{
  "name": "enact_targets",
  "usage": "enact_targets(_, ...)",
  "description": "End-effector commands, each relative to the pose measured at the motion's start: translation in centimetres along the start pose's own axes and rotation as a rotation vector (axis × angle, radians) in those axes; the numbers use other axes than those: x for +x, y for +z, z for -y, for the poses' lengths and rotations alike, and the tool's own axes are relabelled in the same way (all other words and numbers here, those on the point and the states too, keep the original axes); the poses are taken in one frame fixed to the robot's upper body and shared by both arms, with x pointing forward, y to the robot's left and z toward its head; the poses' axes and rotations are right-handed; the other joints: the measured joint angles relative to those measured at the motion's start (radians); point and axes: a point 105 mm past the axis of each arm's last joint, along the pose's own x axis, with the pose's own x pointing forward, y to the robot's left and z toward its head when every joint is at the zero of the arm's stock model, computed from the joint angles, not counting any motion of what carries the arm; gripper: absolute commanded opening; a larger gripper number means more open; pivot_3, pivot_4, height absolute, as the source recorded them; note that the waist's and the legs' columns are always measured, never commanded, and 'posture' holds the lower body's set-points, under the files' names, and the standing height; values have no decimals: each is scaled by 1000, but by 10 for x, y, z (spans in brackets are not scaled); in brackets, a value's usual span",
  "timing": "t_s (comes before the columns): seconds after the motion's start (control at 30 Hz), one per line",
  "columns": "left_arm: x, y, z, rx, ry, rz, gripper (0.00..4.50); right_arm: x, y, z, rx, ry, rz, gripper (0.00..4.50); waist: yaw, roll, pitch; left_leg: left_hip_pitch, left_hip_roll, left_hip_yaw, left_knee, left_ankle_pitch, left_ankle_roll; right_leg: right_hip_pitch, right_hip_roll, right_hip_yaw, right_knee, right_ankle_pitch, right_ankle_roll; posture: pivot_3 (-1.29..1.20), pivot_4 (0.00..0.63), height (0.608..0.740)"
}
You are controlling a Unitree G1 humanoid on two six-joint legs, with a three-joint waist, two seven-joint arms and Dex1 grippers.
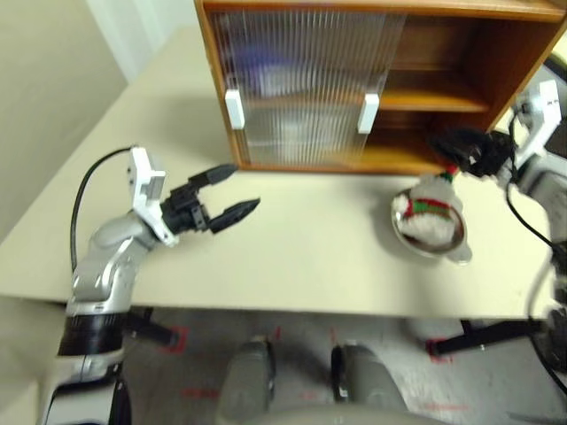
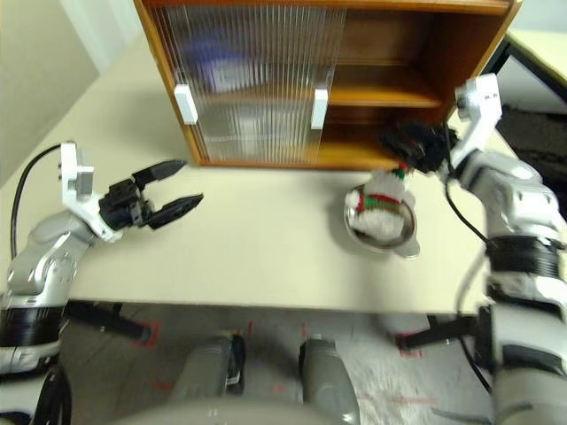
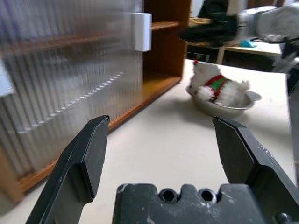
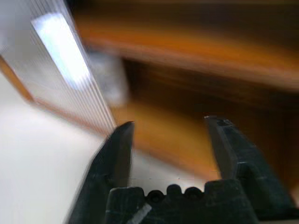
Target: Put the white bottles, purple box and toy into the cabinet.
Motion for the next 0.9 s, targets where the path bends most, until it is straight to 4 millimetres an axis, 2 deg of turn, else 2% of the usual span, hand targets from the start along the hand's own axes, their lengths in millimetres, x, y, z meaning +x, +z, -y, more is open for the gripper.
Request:
enact_targets(0.03, -4, 0, 4, -7, -20, -12, 4500, -12, -7, -17, 60, 76, -130, 4466, -7, -1, 2, 0, 0, 0, 0, 0, 0, 0, 0, 0, 0, 0, 0, 78, 76, 740)
enact_targets(0.13, -3, -4, 5, -7, -28, -20, 4500, -19, -9, -31, 110, 121, -176, 4466, -13, -3, 5, 1, 0, 0, 0, 0, 0, 1, 1, 0, 0, -1, 1, 87, 75, 740)
enact_targets(0.3, 5, -2, 7, -3, -40, -4, 4500, -26, -23, -41, 158, 141, -270, 4466, -9, -8, 9, 1, 0, -2, 2, 0, 0, 2, 2, -1, 0, 0, 2, 88, 70, 740)
enact_targets(0.43, 7, -3, 10, -36, -49, 16, 4500, -35, -35, -32, 166, 90, -338, 4466, 1, -8, 9, 0, -1, -1, 2, 0, 1, 3, 0, -1, -3, 0, 4, 79, 63, 740)
enact_targets(0.7, 10, -3, 6, -24, -65, 7, 4500, -36, -49, -20, 179, -21, -391, 4466, 10, -9, 9, -1, -1, -1, 2, 0, 1, 2, 1, -2, -3, 0, 4, 75, 57, 740)
enact_targets(0.9, 9, -2, 7, -19, -69, 2, 4500, -35, -53, -28, 236, 23, -412, 4335, 10, -9, 9, -1, -1, -1, 2, 0, 1, 3, 1, -2, -3, 0, 5, 81, 48, 740)
